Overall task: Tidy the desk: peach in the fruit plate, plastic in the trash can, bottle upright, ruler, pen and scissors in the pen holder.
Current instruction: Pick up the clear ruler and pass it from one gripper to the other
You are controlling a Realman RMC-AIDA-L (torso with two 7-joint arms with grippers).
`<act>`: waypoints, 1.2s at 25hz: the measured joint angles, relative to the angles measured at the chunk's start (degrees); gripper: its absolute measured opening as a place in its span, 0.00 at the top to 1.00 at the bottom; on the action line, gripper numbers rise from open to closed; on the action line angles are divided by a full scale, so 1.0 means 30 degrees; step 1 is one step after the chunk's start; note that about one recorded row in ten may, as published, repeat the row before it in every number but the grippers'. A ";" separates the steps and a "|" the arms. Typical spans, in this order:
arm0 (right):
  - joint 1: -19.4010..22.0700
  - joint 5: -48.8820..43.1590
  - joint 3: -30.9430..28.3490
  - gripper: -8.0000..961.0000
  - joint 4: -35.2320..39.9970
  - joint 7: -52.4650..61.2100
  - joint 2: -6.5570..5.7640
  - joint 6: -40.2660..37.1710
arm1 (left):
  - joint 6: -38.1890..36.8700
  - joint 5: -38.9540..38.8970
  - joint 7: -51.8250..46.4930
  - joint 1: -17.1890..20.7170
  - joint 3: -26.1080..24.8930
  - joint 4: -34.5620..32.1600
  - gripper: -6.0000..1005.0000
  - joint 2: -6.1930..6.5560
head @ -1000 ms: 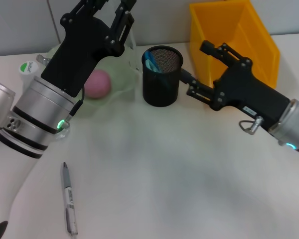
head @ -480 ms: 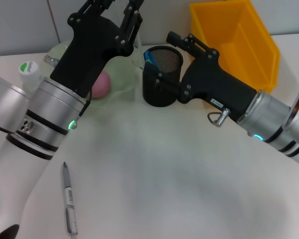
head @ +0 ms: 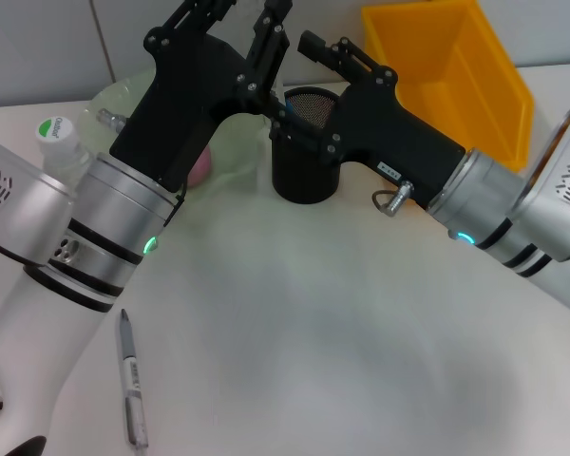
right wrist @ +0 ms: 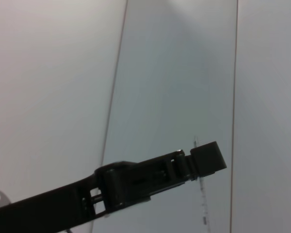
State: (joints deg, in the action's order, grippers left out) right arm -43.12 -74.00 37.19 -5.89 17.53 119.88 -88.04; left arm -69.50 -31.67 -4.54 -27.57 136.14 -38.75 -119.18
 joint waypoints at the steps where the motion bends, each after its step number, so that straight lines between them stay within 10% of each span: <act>1: -0.0076 0.0000 -0.0095 0.29 -0.0088 -0.0003 0.0000 0.0050 | 0.0000 -0.0001 0.0003 0.0000 0.0002 -0.0001 0.54 0.0001; 30: -0.0834 -0.0176 -0.0952 0.41 -0.1101 -0.2360 0.0000 0.0253 | 0.0318 -0.0055 0.0020 -0.0096 0.0030 -0.0005 0.52 0.0001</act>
State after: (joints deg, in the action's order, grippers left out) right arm -45.62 -74.53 34.33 -9.20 10.45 119.88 -87.28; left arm -68.54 -31.84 -4.48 -27.86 136.23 -38.76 -119.18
